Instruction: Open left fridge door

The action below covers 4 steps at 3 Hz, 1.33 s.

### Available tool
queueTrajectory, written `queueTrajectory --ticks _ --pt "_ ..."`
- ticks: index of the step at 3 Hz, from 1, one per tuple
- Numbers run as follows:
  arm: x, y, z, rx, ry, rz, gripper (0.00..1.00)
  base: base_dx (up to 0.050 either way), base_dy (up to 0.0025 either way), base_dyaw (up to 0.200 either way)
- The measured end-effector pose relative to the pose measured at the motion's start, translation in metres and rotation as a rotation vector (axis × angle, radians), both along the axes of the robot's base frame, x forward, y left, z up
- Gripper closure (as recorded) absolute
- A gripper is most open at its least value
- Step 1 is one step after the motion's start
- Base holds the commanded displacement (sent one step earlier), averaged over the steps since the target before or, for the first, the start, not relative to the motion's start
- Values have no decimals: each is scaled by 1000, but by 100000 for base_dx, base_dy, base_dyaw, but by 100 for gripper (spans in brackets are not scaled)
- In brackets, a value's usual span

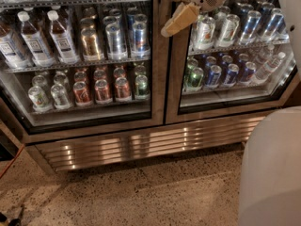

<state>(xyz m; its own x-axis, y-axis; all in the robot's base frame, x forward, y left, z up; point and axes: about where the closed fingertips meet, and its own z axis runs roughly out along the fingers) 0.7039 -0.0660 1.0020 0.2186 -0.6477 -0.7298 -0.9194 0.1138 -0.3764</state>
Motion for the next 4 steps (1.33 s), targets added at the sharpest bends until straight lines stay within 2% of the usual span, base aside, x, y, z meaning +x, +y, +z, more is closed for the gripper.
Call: queueTrajectory --ticks 1,3,4 --pt "0 13 -4 28 28 34 53 0 0 0" --pt "6 14 -1 50 50 62 100 0 0 0" --pt "6 13 -1 50 50 62 100 0 0 0"
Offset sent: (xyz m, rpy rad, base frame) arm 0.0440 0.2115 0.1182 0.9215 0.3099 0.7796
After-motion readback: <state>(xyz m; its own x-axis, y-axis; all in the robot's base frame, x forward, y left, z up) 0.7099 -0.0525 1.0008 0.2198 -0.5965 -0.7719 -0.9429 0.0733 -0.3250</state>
